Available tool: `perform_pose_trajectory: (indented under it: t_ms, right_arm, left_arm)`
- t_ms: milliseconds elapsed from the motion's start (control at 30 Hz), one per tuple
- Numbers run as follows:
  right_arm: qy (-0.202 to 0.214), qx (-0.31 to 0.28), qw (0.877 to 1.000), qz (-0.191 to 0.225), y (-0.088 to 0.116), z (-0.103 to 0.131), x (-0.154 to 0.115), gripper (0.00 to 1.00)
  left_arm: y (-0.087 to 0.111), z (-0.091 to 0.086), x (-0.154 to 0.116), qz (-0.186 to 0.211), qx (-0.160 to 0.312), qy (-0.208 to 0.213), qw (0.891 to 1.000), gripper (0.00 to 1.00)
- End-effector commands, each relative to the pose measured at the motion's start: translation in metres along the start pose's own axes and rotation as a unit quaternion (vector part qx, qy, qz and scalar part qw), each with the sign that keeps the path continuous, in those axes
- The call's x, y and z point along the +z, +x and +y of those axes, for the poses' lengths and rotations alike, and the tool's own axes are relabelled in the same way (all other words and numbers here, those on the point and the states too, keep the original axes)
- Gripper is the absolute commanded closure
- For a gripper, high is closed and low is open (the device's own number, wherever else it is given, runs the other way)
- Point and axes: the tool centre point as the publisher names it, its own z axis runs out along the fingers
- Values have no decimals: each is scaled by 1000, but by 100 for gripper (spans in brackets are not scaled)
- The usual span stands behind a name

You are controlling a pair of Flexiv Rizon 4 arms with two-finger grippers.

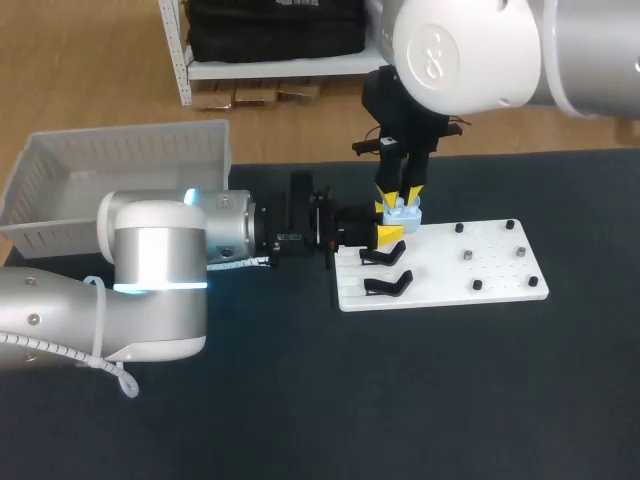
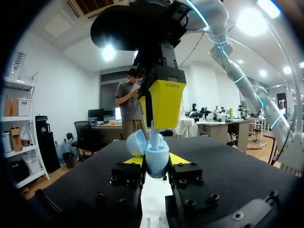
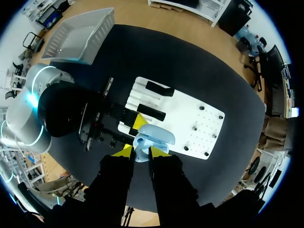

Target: Pick up each earbud case from the left stands, insert the matching earbuds, close the lid, and place the case in the box.

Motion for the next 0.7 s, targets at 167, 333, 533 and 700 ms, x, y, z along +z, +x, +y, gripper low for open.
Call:
perform_pose_trajectory:
  t_ms: [167,333,533,700]
  right_arm:
    - [-1,3,1000,1,-4,0,2,100]
    - [-2,4,1000,0,-5,0,2,100]
    - [-1,5,1000,-1,-5,0,2,100]
    - [1,3,1000,2,-5,0,3,100]
  left_arm:
    - [1,-2,1,-2,2,-4,1000,100]
    - [1,-2,1,-2,2,-4,1000,100]
    - [1,-2,1,-2,2,-4,1000,100]
    - [1,-2,1,-2,2,-4,1000,100]
